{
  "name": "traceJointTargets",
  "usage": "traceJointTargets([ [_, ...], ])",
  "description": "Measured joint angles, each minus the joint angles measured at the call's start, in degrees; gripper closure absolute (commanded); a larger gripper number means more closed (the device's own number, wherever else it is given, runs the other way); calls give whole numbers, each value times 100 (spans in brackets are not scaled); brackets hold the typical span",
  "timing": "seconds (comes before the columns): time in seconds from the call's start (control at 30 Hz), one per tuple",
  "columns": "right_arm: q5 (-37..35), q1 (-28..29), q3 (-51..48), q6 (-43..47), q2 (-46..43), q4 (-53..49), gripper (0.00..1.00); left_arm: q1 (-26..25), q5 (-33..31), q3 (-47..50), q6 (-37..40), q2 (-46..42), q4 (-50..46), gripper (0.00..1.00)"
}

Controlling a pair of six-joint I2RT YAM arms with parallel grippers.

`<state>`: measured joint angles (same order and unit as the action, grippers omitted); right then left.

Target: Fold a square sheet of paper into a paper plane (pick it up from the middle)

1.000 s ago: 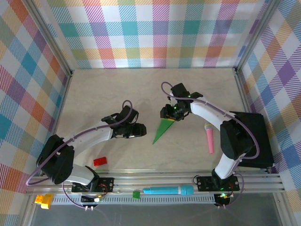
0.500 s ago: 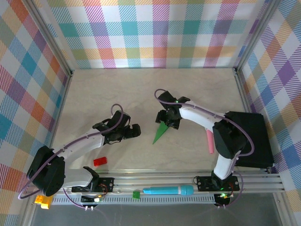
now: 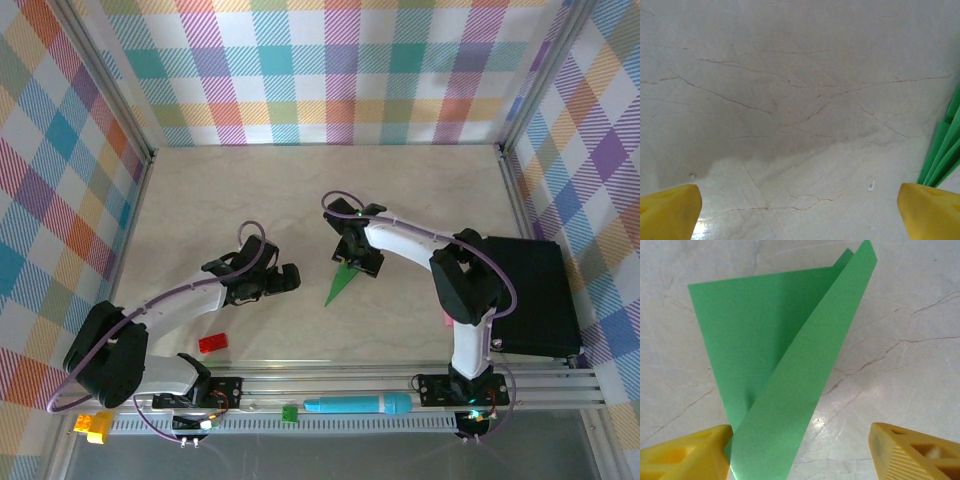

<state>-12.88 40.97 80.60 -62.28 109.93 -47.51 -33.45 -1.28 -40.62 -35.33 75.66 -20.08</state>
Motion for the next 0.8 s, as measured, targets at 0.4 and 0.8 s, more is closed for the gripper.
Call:
traceJointTargets([
  [0.4,-7,59,0,-208,11,-109,41,2,157,-4,-24,284,74,0],
  [0.8,-13,66,-79,-498,-118,-271,65,2,190,-13,-24,310,74,0],
])
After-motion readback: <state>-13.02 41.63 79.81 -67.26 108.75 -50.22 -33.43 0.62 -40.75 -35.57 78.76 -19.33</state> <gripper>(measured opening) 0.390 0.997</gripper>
